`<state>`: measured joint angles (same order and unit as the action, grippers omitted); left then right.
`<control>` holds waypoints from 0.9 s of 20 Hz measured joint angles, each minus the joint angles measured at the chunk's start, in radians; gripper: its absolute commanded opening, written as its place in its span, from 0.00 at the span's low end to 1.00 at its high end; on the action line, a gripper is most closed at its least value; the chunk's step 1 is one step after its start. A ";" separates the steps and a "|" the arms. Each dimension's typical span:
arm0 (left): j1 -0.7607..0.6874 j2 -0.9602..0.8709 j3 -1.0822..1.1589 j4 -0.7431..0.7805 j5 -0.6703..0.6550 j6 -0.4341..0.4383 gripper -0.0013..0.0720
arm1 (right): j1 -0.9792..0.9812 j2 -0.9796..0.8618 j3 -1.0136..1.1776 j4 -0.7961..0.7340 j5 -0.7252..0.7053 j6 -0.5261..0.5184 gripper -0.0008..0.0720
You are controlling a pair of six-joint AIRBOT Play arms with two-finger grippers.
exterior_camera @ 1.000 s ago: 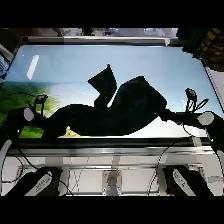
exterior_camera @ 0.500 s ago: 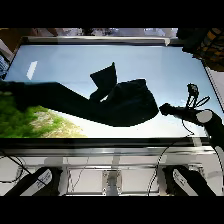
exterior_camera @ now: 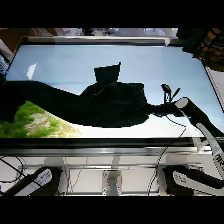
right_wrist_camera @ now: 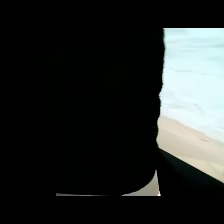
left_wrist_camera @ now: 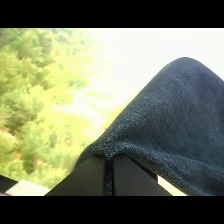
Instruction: Fold the clothes and pants, and hang the long-sleeved shirts on hangers.
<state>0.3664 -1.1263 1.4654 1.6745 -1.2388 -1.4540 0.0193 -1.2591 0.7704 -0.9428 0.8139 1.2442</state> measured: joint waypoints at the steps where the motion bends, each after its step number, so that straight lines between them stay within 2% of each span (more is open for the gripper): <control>1: 0.001 -0.002 0.002 0.000 -0.007 0.003 0.05 | 0.021 -0.008 0.004 -0.003 0.001 -0.002 0.78; 2: 0.002 -0.003 0.003 0.000 -0.012 0.003 0.05 | 0.037 -0.013 0.006 -0.012 0.009 -0.002 0.74; 7: 0.002 -0.005 0.006 0.001 -0.019 0.003 0.05 | 0.067 -0.023 0.011 -0.131 0.079 0.016 0.73; 9: 0.002 -0.005 0.005 0.001 -0.021 0.003 0.05 | 0.076 -0.026 0.011 -0.155 0.087 0.024 0.33; 11: 0.002 -0.006 -0.003 0.000 -0.027 0.003 0.05 | 0.096 -0.039 0.009 -0.161 0.090 0.031 0.08; 12: 0.002 -0.007 -0.010 -0.003 -0.029 0.003 0.05 | 0.111 -0.051 0.006 -0.161 0.081 0.032 0.05; 18: 0.002 -0.036 -0.039 -0.067 -0.048 0.003 0.05 | 0.144 -0.083 0.096 -0.143 0.032 0.046 0.04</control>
<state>0.3683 -1.1625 1.4265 1.6077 -1.2869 -1.4509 0.1635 -1.3418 0.8661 -1.0859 0.8459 1.2900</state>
